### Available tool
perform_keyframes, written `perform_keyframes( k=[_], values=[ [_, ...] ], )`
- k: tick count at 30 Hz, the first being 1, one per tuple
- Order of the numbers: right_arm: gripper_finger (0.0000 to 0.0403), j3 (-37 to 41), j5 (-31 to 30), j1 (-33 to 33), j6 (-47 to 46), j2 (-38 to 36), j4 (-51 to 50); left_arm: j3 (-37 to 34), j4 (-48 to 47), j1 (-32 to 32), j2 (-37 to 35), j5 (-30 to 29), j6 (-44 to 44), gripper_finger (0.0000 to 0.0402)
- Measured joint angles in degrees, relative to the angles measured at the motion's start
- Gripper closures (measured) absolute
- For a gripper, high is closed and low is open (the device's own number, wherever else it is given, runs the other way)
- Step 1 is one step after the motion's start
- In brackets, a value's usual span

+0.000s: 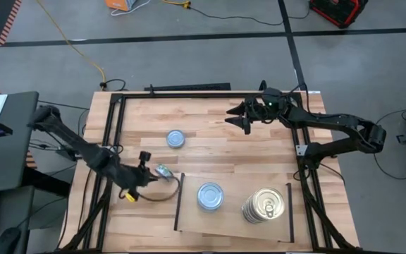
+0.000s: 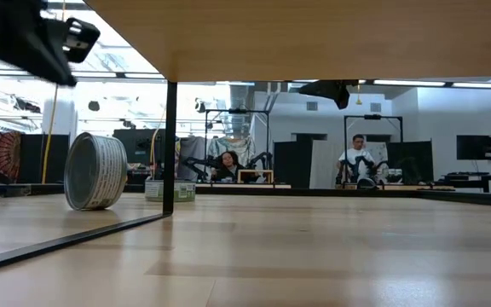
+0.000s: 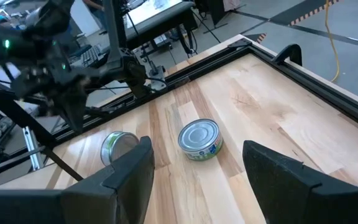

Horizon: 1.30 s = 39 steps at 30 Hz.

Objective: Stack canned seafood by type on shelf
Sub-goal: Stack the green tuna can on the top of the green tuna cans on the shelf

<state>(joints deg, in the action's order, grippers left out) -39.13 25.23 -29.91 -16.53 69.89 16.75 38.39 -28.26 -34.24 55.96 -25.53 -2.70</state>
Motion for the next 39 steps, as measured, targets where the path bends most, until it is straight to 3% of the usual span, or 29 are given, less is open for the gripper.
perform_keyframes(
  k=[3,7,14,19,30,34,39],
  values=[
    [0.0133,0.0,0.0,0.3,0.0,0.0,0.0,0.1,0.1,2.3,-3.8,1.4,-1.4,0.0361],
    [0.0133,0.0,0.0,0.3,0.0,0.0,0.0,0.1,-0.5,6.5,-5.3,3.8,-1.7,0.0284],
    [0.0133,0.0,0.0,0.3,0.0,0.0,0.0,0.1,0.2,14.4,-1.3,15.5,1.9,0.0141],
    [0.0133,0.0,0.0,0.3,0.0,0.0,0.0,0.1,2.1,19.0,2.7,20.7,6.5,0.0096],
    [0.0133,0.0,-0.1,1.4,0.3,0.8,0.5,0.1,-0.1,28.3,12.0,30.4,14.9,0.0116],
    [0.0133,0.0,0.0,1.4,0.5,0.8,0.5,0.1,-1.1,28.5,12.7,31.3,16.7,0.0162],
    [0.0133,0.0,0.0,1.4,0.5,0.7,0.5,0.1,-1.0,28.5,12.1,31.2,18.1,0.0256]
  ],
)
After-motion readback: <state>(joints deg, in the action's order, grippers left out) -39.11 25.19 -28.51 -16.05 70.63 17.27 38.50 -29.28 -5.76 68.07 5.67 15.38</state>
